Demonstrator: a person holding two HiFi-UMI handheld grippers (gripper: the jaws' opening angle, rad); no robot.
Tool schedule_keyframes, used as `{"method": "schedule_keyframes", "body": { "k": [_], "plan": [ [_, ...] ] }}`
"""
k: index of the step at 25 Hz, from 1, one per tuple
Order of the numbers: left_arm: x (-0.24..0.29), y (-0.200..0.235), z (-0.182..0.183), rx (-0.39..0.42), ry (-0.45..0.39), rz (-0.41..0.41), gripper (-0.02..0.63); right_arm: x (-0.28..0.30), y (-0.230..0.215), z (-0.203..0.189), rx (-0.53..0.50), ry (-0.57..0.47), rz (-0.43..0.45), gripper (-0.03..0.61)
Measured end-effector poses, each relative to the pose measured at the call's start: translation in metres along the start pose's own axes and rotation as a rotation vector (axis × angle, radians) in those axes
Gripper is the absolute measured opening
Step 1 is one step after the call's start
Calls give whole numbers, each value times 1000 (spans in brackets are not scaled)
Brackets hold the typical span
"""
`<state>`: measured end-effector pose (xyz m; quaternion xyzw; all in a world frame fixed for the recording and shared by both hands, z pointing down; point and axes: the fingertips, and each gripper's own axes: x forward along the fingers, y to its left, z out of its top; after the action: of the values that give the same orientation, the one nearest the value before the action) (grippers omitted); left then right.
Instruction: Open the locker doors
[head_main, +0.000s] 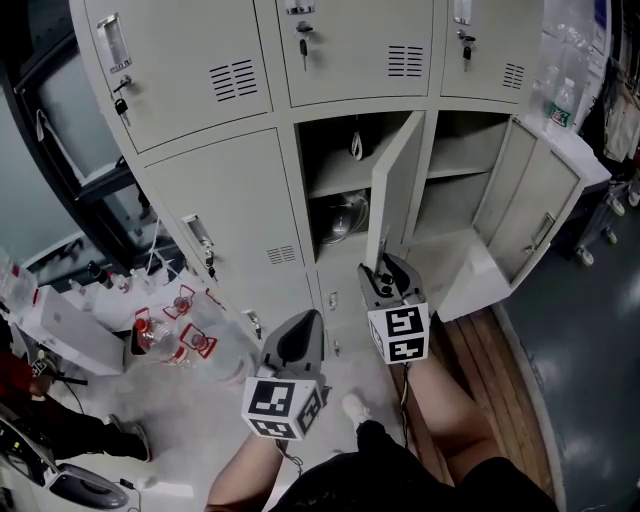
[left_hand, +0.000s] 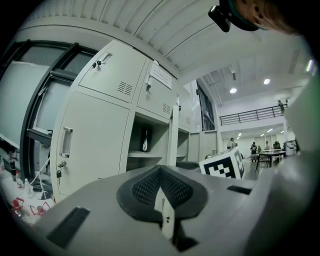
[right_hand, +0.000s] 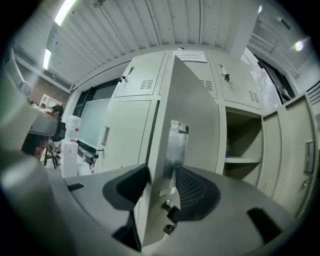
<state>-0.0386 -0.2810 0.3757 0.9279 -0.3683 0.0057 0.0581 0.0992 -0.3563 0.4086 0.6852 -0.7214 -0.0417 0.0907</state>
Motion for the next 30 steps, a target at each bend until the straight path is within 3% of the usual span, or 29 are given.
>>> {"method": "schedule_keyframes", "body": {
  "k": [2, 18, 24, 30],
  "plan": [
    [-6, 2, -1, -1, 3, 3, 1, -4, -1, -2, 16, 7, -8, 156],
    [-16, -35, -9, -6, 20, -84, 2, -62, -59, -22, 69, 74, -89, 136],
    [-2, -62, -10, -9, 19, -104, 1, -85, -97, -31, 69, 79, -130, 108],
    [17, -102, -14, -25, 20, -96, 0, -99, -139, -41, 90, 95, -111, 91]
  ]
}}
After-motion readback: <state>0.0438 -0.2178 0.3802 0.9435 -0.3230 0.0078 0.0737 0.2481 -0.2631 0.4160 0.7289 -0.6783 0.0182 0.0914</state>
